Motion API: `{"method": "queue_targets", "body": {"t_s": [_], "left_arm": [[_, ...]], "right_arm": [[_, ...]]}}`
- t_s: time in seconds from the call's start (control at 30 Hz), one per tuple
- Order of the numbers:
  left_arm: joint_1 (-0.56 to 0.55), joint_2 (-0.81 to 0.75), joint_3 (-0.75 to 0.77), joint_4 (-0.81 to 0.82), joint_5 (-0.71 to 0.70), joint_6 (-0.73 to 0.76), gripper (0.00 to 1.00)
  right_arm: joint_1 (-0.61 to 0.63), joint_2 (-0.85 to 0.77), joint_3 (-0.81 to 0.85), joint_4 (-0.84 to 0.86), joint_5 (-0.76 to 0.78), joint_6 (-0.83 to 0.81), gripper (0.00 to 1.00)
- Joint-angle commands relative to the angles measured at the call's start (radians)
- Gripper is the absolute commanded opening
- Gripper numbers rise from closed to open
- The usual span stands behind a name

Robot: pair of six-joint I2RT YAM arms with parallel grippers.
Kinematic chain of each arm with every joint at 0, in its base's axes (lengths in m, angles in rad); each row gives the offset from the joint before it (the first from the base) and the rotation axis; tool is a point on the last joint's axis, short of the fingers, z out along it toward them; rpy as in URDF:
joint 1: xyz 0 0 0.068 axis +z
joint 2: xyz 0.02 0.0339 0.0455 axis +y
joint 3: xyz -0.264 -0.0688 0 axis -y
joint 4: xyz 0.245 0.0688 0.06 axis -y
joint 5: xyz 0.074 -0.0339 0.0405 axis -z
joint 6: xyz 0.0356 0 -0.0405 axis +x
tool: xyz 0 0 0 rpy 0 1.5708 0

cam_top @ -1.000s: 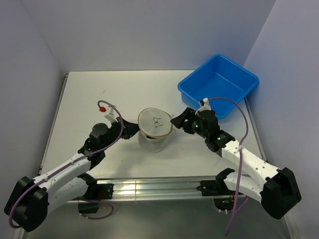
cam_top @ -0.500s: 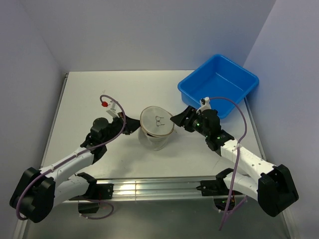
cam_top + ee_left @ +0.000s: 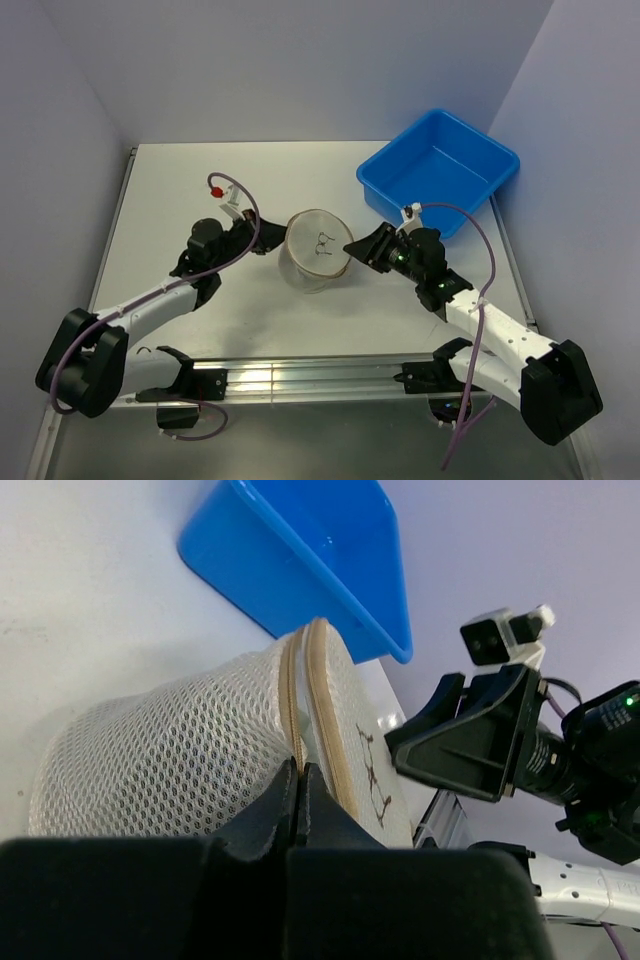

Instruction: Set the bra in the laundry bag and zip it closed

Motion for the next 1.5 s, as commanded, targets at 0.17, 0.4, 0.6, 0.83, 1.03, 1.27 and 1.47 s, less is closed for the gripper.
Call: {"method": "queue_targets", "body": {"t_s": [0.17, 0.4, 0.6, 0.83, 1.03, 1.27, 1.47], "left_arm": [[0.005, 0.06, 0.129, 0.017, 0.01, 0.032, 0.16], [0.004, -0.151, 0.141, -0.224, -0.193, 0.043, 0.86], [-0.01, -0.37, 0.121, -0.439, -0.336, 0.083, 0.85], [-0.325, -0.411, 0.077, -0.482, -0.375, -0.001, 0.58], [-0.569, -0.25, 0.092, -0.354, -0.493, -0.053, 0.4], [-0.619, -0.054, 0.096, -0.225, -0.528, -0.109, 0.4], [-0.621, 0.081, 0.109, -0.143, -0.531, -0.159, 0.52]], "right_arm": [[-0.004, -0.039, -0.015, 0.065, 0.014, 0.074, 0.33], [-0.004, -0.041, -0.024, 0.103, 0.07, 0.14, 0.15], [-0.001, -0.033, -0.038, 0.138, 0.118, 0.178, 0.05], [0.011, -0.025, -0.032, 0.134, 0.147, 0.181, 0.02], [0.036, -0.025, -0.04, 0.125, 0.181, 0.181, 0.0], [0.052, -0.045, -0.05, 0.111, 0.216, 0.169, 0.0], [0.069, -0.048, -0.072, 0.121, 0.23, 0.169, 0.0]]}}
